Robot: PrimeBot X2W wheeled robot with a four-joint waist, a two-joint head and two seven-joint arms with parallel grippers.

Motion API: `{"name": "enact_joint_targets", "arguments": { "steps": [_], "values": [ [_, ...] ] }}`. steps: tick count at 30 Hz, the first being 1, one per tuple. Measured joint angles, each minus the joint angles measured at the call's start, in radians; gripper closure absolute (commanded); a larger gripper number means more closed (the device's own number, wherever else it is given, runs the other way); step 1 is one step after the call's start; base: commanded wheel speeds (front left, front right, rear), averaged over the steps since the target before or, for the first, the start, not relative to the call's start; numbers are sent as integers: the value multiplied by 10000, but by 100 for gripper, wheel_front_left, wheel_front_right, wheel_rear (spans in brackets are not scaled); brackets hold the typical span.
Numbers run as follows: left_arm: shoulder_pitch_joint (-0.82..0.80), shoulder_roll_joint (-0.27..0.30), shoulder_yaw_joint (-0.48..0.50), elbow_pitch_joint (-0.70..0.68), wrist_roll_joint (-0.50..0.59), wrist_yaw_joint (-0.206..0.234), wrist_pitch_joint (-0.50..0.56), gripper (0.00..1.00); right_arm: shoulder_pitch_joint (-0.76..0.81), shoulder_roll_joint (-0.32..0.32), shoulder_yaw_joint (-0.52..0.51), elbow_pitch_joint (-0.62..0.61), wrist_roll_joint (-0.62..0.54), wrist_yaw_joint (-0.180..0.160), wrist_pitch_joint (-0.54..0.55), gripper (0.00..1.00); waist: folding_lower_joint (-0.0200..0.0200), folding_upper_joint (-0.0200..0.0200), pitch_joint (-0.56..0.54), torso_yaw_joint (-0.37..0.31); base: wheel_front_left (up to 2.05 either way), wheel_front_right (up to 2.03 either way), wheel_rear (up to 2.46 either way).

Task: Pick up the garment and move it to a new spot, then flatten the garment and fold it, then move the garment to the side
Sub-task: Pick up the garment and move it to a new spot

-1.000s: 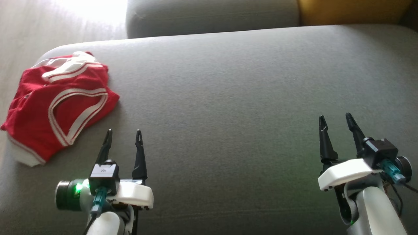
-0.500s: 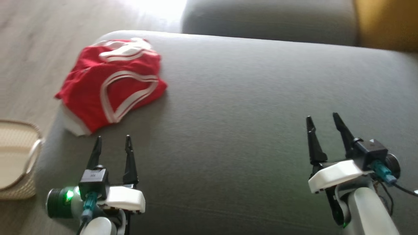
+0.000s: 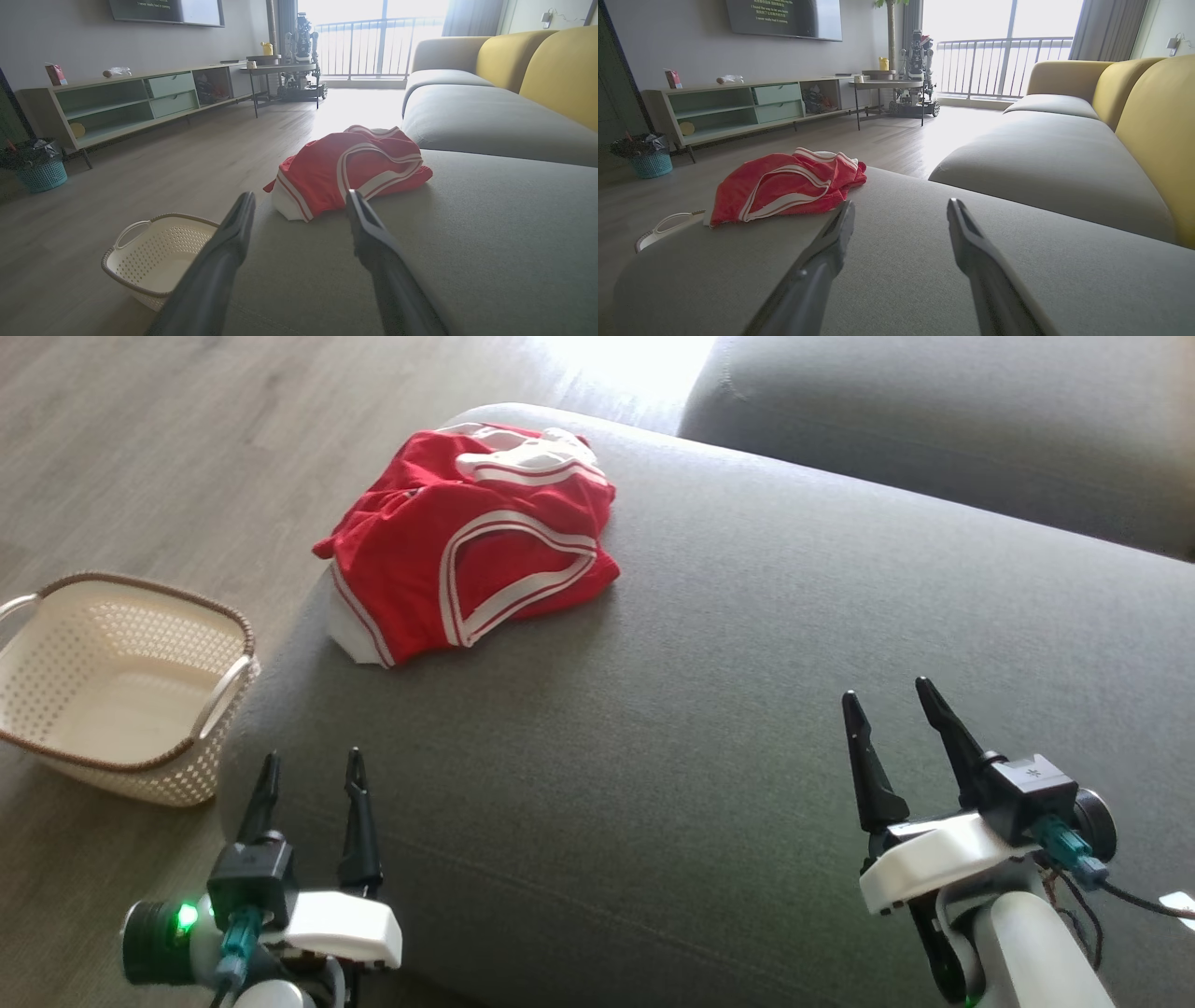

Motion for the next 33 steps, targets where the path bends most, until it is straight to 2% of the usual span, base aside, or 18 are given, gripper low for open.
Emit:
{"name": "enact_joint_targets", "arguments": {
  "steps": [6, 8, 9, 24, 28, 33],
  "values": [
    [-1, -44, 42, 0, 0, -75, 0, 0, 3, 0, 100, 2, 90, 0, 0, 0, 0, 0, -62, 214, 0, 0, 0],
    [0, -13, 54, -44, -75, -468, 0, 0, 5, 0, 150, 4, 102, 0, 0, 0, 0, 0, -72, 185, 0, 0, 0],
    [0, -23, 75, -69, -73, -512, 0, 0, 6, 0, 178, 4, 104, 0, 0, 0, 0, 0, -76, 160, 0, 0, 0],
    [-15, -50, 863, -288, -115, -543, -2, 0, -20, -2, 378, -477, -82, 0, 0, 0, 0, 0, 337, -494, 0, 0, 0],
    [-337, 48, 982, -6, -178, -857, -13, 0, -187, -6, 343, -802, -529, 0, 4, 0, 0, 0, 835, -778, 0, 0, 0],
    [-2543, 483, 1216, 807, -556, -1632, 2, 0, -1030, -42, 201, -1952, -1028, 0, 337, 0, 0, 0, 1915, -1261, 0, 0, 0]
  ]
}}
